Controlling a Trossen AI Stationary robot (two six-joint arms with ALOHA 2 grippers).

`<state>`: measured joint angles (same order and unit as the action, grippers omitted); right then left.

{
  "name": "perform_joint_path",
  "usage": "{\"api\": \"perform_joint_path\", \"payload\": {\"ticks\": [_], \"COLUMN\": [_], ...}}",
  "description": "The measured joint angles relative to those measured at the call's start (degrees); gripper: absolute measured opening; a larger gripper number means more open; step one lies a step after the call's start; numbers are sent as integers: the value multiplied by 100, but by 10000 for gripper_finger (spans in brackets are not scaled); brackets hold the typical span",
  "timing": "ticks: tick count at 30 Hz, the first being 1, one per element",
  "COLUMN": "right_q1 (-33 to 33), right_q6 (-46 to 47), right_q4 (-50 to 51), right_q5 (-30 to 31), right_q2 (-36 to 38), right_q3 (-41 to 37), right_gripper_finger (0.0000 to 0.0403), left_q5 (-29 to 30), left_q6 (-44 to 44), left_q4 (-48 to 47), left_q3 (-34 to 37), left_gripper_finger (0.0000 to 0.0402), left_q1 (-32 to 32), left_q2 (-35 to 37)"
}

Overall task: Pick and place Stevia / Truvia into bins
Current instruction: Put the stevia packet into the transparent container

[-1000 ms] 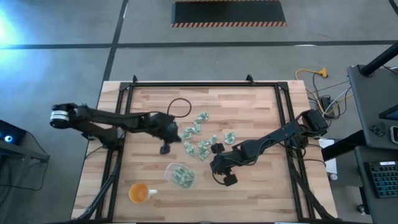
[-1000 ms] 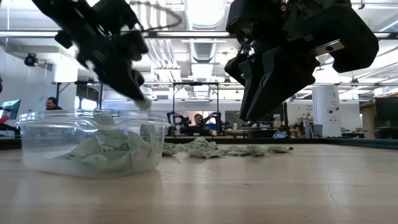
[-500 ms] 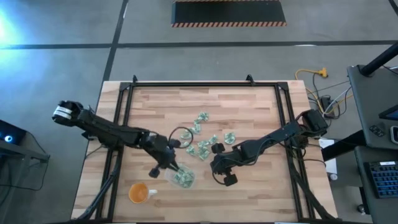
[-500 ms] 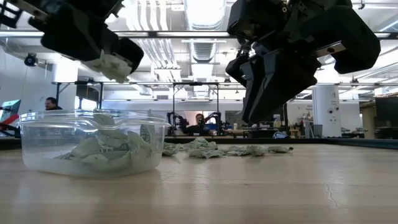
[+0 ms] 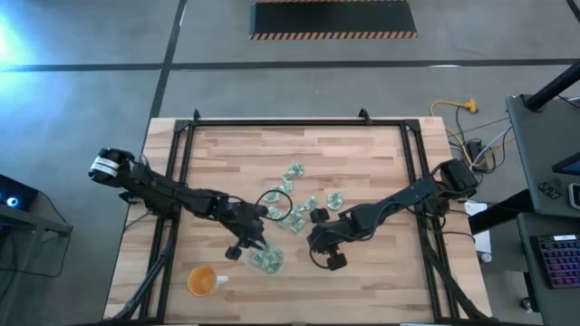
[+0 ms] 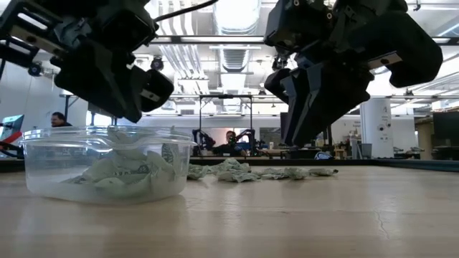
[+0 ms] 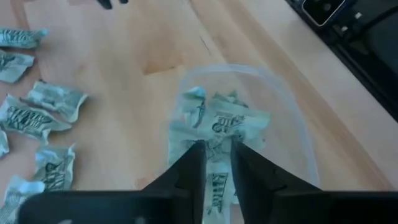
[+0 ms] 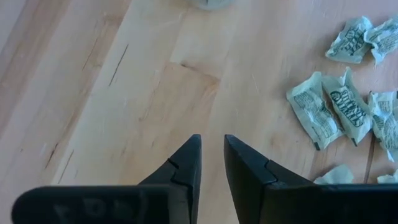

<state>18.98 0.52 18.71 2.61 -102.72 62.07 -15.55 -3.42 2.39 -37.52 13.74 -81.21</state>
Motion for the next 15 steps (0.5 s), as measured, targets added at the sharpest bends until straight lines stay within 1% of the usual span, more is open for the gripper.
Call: {"api": "perform_joint_path", "payload": {"ticks": [4,7,9,13,15], "right_q1": [0,0,0,-3,-13], "right_q6": [65,106,122,278,276], "right_q4": [87,312,508,683,702], "right_q5": [2,122,467,1404,1630], "right_q2": [0,0,0,0,0], "right_q3": [-16,-20,-26,-120,-196], "right_gripper_finger": [61,60,58,54,54], "left_q5": [-2,-2,-2,54,203], "left_q6": [2,2,4,5,7], "left_q4": [13,1,9,-31,-124], "left_q3": [-17,-18,-67,-118,-117], "left_gripper_finger": [90,100,102,103,103], "left_q1": [3,2,-2,-17,-18], "left_q2": [3,49,78,210,330]}}
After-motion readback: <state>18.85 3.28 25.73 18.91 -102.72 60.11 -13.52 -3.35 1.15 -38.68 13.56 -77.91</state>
